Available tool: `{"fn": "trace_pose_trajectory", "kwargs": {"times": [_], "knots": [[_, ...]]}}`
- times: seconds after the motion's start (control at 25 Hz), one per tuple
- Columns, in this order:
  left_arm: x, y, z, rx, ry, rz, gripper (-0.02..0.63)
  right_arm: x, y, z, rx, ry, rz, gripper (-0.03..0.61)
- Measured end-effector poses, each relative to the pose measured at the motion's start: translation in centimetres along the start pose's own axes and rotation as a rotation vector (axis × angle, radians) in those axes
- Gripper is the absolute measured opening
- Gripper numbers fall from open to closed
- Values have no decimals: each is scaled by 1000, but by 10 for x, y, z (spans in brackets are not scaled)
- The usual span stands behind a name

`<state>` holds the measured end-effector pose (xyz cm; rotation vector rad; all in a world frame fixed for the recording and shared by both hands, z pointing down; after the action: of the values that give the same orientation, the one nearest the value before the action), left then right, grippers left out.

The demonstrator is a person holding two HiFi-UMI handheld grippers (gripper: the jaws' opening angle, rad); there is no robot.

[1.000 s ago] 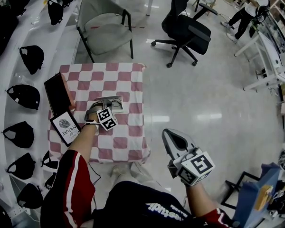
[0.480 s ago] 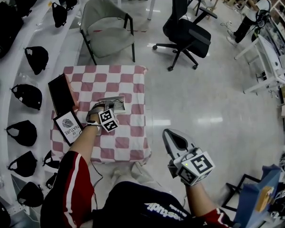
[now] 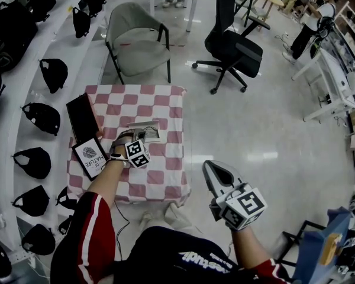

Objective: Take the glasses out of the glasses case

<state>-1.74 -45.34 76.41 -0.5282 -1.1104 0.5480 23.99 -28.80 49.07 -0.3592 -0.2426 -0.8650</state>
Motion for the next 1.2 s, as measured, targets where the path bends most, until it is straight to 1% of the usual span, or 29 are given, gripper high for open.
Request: {"fn": "trace_pose_trajectory", "kwargs": {"times": [0.32, 0.48, 0.64, 0.8, 0.92, 1.2], "knots": [[-11, 30, -4, 42, 92, -35, 12, -20, 3, 2, -4, 9, -2, 3], [-16, 52, -7, 67, 144, -52, 12, -31, 5, -1, 0, 19, -13, 3], [-21, 80, -12, 96, 216, -71, 12, -38, 10, -2, -6, 32, -24, 3], [-29, 110, -17, 126, 271, -100, 12, -42, 11, -12, 1, 55, -47, 3], [-38, 131, -23, 154, 339, -115, 12, -44, 9, -18, 11, 70, -67, 3], [-57, 176, -30, 216, 387, -162, 12, -57, 4, -28, 22, 95, -101, 3]]}}
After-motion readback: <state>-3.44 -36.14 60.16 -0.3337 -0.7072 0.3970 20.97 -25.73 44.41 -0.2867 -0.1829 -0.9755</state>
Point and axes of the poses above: the fingertips, and each gripper's own axes: y backward along the fingers, x to its right, z out of its underside, the point moved 9 cm from there along y, backward along the fingers, and after that the axes turned 14 degrees about -z, right-handed, at the moved point
